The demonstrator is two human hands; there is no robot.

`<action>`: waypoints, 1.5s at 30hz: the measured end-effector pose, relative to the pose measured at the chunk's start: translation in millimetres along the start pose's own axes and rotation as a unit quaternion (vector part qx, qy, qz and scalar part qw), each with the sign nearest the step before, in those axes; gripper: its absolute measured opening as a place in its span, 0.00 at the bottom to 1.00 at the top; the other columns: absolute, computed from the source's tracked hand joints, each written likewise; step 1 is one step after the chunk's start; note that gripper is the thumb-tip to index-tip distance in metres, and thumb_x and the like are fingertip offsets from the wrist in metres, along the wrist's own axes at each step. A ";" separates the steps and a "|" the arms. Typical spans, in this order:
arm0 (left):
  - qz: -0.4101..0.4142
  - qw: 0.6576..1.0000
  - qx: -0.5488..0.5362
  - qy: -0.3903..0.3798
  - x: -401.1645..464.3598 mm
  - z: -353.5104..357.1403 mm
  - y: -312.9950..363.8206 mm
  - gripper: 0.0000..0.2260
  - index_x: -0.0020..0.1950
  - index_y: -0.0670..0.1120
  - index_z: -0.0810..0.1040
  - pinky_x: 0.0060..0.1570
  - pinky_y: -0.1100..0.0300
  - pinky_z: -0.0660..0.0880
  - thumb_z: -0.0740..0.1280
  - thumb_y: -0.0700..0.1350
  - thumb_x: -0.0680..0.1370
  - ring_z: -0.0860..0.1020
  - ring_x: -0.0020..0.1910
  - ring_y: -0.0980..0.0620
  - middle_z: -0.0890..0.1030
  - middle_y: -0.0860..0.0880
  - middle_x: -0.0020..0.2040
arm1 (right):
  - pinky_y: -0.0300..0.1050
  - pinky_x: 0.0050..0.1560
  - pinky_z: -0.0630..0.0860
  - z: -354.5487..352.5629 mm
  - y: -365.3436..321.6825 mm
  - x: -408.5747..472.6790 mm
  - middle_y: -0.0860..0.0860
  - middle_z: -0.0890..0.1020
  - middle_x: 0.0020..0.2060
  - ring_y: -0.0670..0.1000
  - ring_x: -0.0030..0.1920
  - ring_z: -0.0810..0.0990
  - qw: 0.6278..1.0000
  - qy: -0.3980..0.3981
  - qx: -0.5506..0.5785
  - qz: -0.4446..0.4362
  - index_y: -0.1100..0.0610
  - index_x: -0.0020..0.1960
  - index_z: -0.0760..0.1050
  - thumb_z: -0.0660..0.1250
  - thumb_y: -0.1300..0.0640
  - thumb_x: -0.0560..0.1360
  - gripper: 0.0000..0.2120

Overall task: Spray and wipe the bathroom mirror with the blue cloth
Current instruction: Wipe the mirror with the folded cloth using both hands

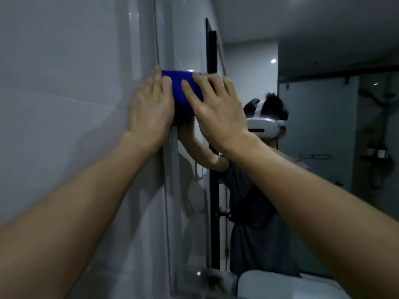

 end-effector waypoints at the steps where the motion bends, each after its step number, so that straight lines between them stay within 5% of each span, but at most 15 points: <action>1: -0.001 1.000 -0.003 -0.009 -14.4 5.0 2.1 0.25 0.72 0.31 0.62 0.75 0.45 0.59 0.65 0.31 0.77 0.62 0.75 0.34 0.60 0.30 0.77 | 0.59 0.71 0.61 5.4 -7.3 -14.6 0.63 0.67 0.72 0.64 0.70 0.66 1.000 -0.009 0.007 -0.002 0.61 0.77 0.61 0.42 0.53 0.75 0.32; 5: -0.024 0.997 -0.048 -0.047 -73.7 23.3 7.8 0.25 0.72 0.30 0.63 0.76 0.45 0.58 0.65 0.29 0.76 0.61 0.77 0.35 0.61 0.30 0.76 | 0.57 0.64 0.70 18.3 -34.6 -69.5 0.62 0.75 0.67 0.62 0.64 0.75 1.000 0.018 -0.008 -0.016 0.60 0.72 0.71 0.58 0.55 0.79 0.23; 8: -0.031 0.995 -0.064 -0.069 -112.9 32.3 14.0 0.22 0.65 0.31 0.69 0.68 0.43 0.69 0.68 0.27 0.72 0.69 0.69 0.32 0.69 0.30 0.70 | 0.56 0.63 0.72 25.3 -52.3 -104.3 0.61 0.77 0.65 0.61 0.62 0.78 0.999 0.041 -0.011 -0.034 0.59 0.69 0.74 0.67 0.56 0.77 0.22; 13: -0.032 0.994 -0.041 -0.093 -167.9 40.1 20.7 0.15 0.53 0.33 0.75 0.49 0.42 0.76 0.69 0.25 0.67 0.77 0.51 0.31 0.76 0.31 0.60 | 0.57 0.59 0.74 37.3 -77.7 -158.7 0.62 0.79 0.62 0.62 0.56 0.79 0.997 0.062 0.036 -0.035 0.60 0.66 0.77 0.66 0.63 0.75 0.19; 21: -0.019 0.983 -0.038 -0.180 -261.0 64.1 33.6 0.16 0.46 0.37 0.79 0.36 0.47 0.78 0.76 0.28 0.61 0.80 0.41 0.35 0.81 0.34 0.52 | 0.54 0.59 0.71 64.5 -119.9 -248.4 0.60 0.81 0.59 0.59 0.54 0.74 0.993 0.056 0.083 -0.067 0.60 0.61 0.79 0.64 0.65 0.75 0.15; 26: -0.020 0.970 -0.027 -0.242 -320.7 91.6 39.9 0.19 0.40 0.40 0.79 0.28 0.52 0.76 0.81 0.30 0.54 0.80 0.34 0.39 0.82 0.38 0.42 | 0.52 0.54 0.77 80.0 -148.5 -300.4 0.58 0.83 0.55 0.57 0.51 0.75 0.991 0.021 0.099 -0.082 0.58 0.56 0.82 0.63 0.64 0.76 0.13; 31: -0.038 0.950 -0.025 -0.310 -364.7 119.8 44.7 0.24 0.38 0.40 0.79 0.27 0.53 0.76 0.83 0.31 0.47 0.79 0.31 0.41 0.80 0.39 0.38 | 0.49 0.50 0.80 97.8 -168.9 -332.4 0.56 0.84 0.52 0.55 0.50 0.74 0.990 -0.041 0.111 -0.073 0.55 0.52 0.83 0.62 0.61 0.73 0.14; 36: -0.034 0.940 -0.023 -0.339 -369.1 122.0 47.5 0.24 0.37 0.40 0.79 0.28 0.53 0.78 0.82 0.29 0.46 0.80 0.32 0.42 0.81 0.38 0.38 | 0.47 0.51 0.79 99.2 -169.7 -330.1 0.55 0.84 0.53 0.54 0.48 0.81 0.981 -0.091 0.134 -0.108 0.55 0.53 0.83 0.77 0.57 0.67 0.15; 42: 0.001 0.963 -0.008 -0.270 -300.1 93.6 49.6 0.12 0.38 0.38 0.80 0.33 0.55 0.79 0.76 0.29 0.59 0.82 0.35 0.40 0.84 0.36 0.43 | 0.50 0.55 0.79 77.6 -140.1 -274.2 0.57 0.83 0.55 0.56 0.51 0.81 0.986 -0.033 0.118 -0.110 0.57 0.56 0.82 0.74 0.59 0.70 0.15; 45: -0.001 0.974 -0.004 -0.226 -241.6 74.5 41.2 0.16 0.41 0.35 0.81 0.32 0.54 0.80 0.79 0.29 0.57 0.82 0.36 0.38 0.83 0.34 0.44 | 0.52 0.57 0.78 56.7 -113.1 -226.6 0.58 0.82 0.57 0.57 0.53 0.81 0.990 0.006 0.091 -0.103 0.58 0.59 0.81 0.68 0.60 0.73 0.14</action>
Point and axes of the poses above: each hand's wrist, its own x-axis towards the middle knuckle, its own z-axis out of the palm, y = z × x, the point moved 10 cm from there along x, towards the middle knuckle
